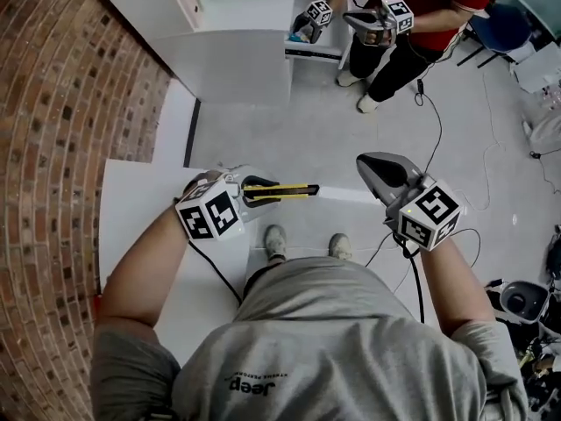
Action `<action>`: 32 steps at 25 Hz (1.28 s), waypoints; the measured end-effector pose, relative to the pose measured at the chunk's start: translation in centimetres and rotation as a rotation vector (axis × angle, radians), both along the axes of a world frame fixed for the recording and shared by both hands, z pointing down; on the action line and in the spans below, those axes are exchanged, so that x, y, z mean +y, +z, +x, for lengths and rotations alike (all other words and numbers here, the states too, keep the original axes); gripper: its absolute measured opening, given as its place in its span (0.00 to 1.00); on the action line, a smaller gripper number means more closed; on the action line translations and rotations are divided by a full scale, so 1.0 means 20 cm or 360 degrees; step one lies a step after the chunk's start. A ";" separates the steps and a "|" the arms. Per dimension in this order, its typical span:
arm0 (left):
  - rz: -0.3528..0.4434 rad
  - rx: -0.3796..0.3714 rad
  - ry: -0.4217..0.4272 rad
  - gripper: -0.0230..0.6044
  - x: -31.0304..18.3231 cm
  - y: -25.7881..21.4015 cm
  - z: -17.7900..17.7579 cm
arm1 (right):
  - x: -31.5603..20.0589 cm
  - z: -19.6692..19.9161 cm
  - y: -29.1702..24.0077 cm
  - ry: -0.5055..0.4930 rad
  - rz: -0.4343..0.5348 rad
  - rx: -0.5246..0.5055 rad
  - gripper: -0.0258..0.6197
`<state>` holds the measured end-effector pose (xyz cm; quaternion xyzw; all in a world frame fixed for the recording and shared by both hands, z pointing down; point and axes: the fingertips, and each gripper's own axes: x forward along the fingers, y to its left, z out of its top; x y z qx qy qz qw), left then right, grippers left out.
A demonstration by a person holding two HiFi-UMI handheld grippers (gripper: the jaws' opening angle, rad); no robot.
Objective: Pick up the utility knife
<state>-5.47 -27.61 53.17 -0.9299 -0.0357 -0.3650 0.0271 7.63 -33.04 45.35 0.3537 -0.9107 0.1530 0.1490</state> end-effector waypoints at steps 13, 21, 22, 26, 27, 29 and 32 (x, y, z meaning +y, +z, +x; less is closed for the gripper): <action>-0.0155 0.0556 -0.0089 0.22 0.05 -0.55 0.65 | 0.15 0.61 -0.36 0.0305 0.0164 -0.0079 0.05; -0.0333 0.0978 -0.0278 0.22 0.05 -0.77 0.85 | 0.22 0.80 -0.45 0.0384 0.0216 -0.0140 0.05; -0.0342 0.1016 -0.0300 0.22 0.05 -0.78 0.86 | 0.23 0.80 -0.46 0.0388 0.0220 -0.0143 0.05; -0.0408 0.1181 -0.0386 0.22 0.02 -0.84 0.89 | 0.23 0.81 -0.50 0.0389 0.0238 -0.0156 0.05; -0.0424 0.1226 -0.0405 0.22 0.01 -0.85 0.89 | 0.23 0.81 -0.50 0.0387 0.0241 -0.0158 0.05; -0.0441 0.1306 -0.0439 0.22 0.00 -0.89 0.88 | 0.22 0.81 -0.51 0.0383 0.0246 -0.0161 0.05; -0.0459 0.1391 -0.0476 0.22 -0.03 -0.92 0.87 | 0.22 0.78 -0.51 0.0377 0.0252 -0.0162 0.05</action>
